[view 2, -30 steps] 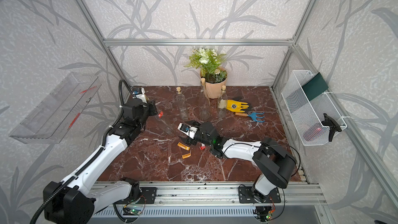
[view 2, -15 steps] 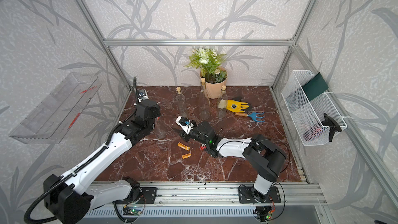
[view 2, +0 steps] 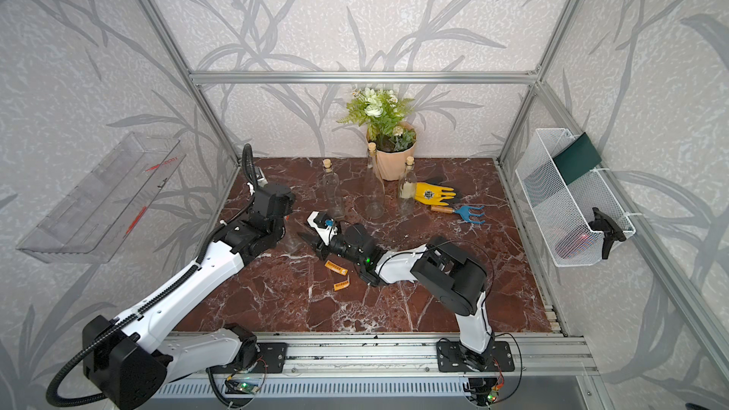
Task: Remove the label from the bottle
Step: Tear open the label from the bottle.
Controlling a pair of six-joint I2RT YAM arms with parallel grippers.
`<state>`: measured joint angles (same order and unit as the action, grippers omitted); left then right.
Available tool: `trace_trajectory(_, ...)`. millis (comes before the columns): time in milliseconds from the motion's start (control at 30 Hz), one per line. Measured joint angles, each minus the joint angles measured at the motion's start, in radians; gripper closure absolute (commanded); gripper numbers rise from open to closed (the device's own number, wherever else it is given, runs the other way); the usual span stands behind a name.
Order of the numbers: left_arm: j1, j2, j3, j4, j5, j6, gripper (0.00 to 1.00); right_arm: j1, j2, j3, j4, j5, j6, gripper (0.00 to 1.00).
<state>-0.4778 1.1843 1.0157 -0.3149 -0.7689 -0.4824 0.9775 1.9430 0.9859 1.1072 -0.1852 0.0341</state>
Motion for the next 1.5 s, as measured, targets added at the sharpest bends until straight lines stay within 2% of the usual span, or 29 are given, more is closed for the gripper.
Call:
trace_trajectory(700, 0.0, -0.016, -0.019, 0.024, 0.007, -0.007, 1.0, 0.019, 0.163, 0.18, 0.021, 0.022, 0.018, 0.72)
trace_trajectory(1500, 0.0, -0.02, -0.03, 0.047, 0.012, -0.006, 1.0, 0.019, 0.217, 0.225, 0.041, 0.08, 0.019, 0.75)
